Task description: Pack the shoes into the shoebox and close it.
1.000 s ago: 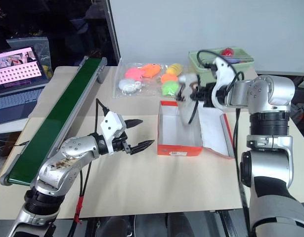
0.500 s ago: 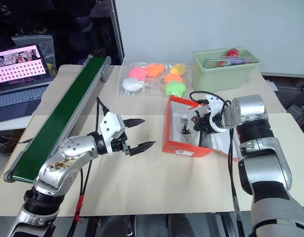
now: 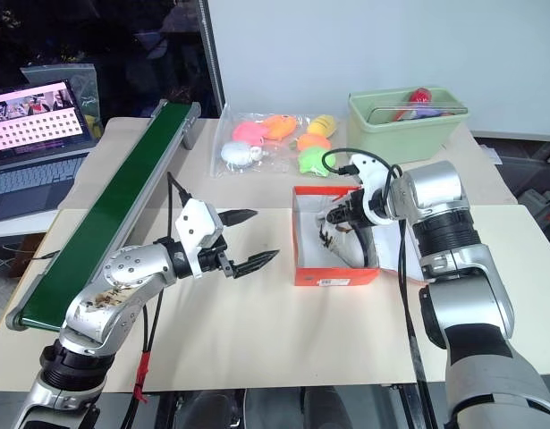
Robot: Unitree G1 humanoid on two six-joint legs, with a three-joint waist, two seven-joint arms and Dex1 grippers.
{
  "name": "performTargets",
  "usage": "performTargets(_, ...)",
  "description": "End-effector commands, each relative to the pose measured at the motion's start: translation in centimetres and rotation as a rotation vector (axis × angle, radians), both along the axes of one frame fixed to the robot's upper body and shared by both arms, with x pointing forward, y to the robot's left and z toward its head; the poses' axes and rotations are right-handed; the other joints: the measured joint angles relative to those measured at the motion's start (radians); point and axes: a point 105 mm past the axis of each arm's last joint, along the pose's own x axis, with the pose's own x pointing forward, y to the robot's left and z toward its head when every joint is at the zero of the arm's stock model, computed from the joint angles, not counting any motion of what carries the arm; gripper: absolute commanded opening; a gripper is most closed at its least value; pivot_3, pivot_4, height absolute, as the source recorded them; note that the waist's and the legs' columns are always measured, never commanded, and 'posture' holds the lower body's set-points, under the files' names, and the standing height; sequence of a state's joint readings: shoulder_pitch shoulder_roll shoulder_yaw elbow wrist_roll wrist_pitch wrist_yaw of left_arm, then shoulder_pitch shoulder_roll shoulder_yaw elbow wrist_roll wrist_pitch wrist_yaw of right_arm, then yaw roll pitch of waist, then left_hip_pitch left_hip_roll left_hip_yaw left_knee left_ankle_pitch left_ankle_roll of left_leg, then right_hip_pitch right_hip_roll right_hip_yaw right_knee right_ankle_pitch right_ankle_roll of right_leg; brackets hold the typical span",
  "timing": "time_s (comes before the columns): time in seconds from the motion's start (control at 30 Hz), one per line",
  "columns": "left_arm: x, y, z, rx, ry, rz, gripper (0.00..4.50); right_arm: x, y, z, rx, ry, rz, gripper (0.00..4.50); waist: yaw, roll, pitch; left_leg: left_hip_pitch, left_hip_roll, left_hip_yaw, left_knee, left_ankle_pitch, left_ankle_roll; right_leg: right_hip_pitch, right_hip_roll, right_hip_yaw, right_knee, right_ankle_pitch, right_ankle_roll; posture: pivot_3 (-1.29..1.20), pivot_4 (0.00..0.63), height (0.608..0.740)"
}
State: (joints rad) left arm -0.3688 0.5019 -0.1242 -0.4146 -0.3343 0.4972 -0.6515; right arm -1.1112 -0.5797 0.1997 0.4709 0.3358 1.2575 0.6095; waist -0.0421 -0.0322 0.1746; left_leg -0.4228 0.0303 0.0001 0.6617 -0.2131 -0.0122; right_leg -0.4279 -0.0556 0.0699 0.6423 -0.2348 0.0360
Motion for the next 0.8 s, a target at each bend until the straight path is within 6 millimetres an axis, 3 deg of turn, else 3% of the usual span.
performTargets(0.03, 2.0, 2.8, 1.5, -0.031, -0.085, 0.161, 4.50, 0.3, 0.2, 3.3, -0.020, -0.133, 0.020, 3.35, 0.000, 0.000, 0.000, 0.000, 0.000, 0.000, 0.000, 0.000, 0.000, 0.000, 0.000, 0.000, 0.000, 0.000, 0.000, 0.00, 0.150, 0.729)
performTargets(0.1, 4.5, 6.4, 2.8, -0.094, -0.142, 0.380, 4.50, 0.4, 0.5, 4.3, -0.020, -0.173, 0.029, 3.35, 0.000, 0.000, 0.000, 0.000, 0.000, 0.000, 0.000, 0.000, 0.000, 0.000, 0.000, 0.000, 0.000, 0.000, 0.000, 0.00, 0.150, 0.729)
performTargets(0.2, 6.7, 12.5, 3.7, -0.112, -0.231, 0.725, 4.50, 0.6, 0.7, 5.8, -0.038, -0.262, 0.027, 3.35, -0.002, 0.000, 0.000, 0.000, 0.000, 0.000, 0.000, 0.000, 0.000, 0.000, 0.000, 0.000, 0.000, 0.000, 0.000, 0.00, 0.150, 0.729)
performTargets(0.27, 7.2, 16.7, 3.8, -0.157, -0.226, 0.957, 4.50, 0.9, 0.9, 7.1, -0.045, -0.350, 0.025, 3.35, -0.003, 0.000, 0.000, 0.000, 0.000, 0.000, 0.000, 0.000, 0.000, 0.000, 0.000, 0.000, 0.000, 0.000, 0.000, 0.00, 0.150, 0.729)
performTargets(0.33, 7.0, 19.0, 3.6, -0.210, -0.201, 1.075, 4.50, 1.0, 1.6, 8.5, 0.016, -0.432, 0.003, 3.35, -0.004, 0.000, 0.000, -0.001, 0.000, 0.000, 0.000, 0.000, 0.000, -0.002, -0.001, 0.000, 0.000, 0.000, 0.000, 0.00, 0.150, 0.729)
performTargets(0.43, 6.3, 20.6, 3.4, -0.300, -0.163, 1.144, 4.50, 0.6, 3.4, 11.4, 0.170, -0.629, -0.032, 3.35, 0.000, 0.000, 0.000, -0.003, 0.000, 0.000, 0.000, 0.000, 0.000, -0.004, -0.001, 0.000, 0.006, 0.000, 0.000, 0.00, 0.150, 0.729)
performTargets(0.53, 5.6, 21.9, 3.2, -0.348, -0.139, 1.188, 4.50, -2.4, 7.5, 12.1, 0.323, -0.757, 0.110, 3.35, 0.002, -0.002, -0.001, -0.005, 0.001, -0.001, 0.000, 0.000, 0.000, -0.007, -0.002, -0.001, 0.008, 0.001, 0.000, 0.00, 0.150, 0.729)
performTargets(0.63, 5.2, 22.5, 2.9, -0.315, -0.129, 1.193, 4.50, -8.6, 12.6, 11.2, 0.501, -0.763, 0.503, 3.35, 0.008, -0.002, -0.001, -0.009, 0.000, -0.002, 0.000, 0.000, 0.000, -0.009, -0.002, -0.002, 0.008, 0.001, 0.001, 0.00, 0.150, 0.729)
performTargets(0.67, 5.2, 22.5, 3.0, -0.338, -0.115, 1.181, 4.50, -10.5, 13.3, 9.9, 0.567, -0.687, 0.630, 3.35, 0.007, -0.002, -0.001, -0.009, -0.001, -0.002, 0.000, 0.000, 0.000, -0.009, -0.003, -0.002, 0.008, 0.001, 0.001, 0.00, 0.150, 0.729)
performTargets(0.8, 5.7, 21.4, 3.7, -0.330, -0.094, 1.079, 4.50, -14.7, 13.8, 6.6, 0.651, -0.541, 0.899, 3.35, 0.015, -0.003, -0.002, -0.009, -0.001, -0.003, 0.002, 0.000, 0.000, -0.008, -0.004, -0.003, 0.007, 0.002, 0.002, 0.00, 0.150, 0.729)
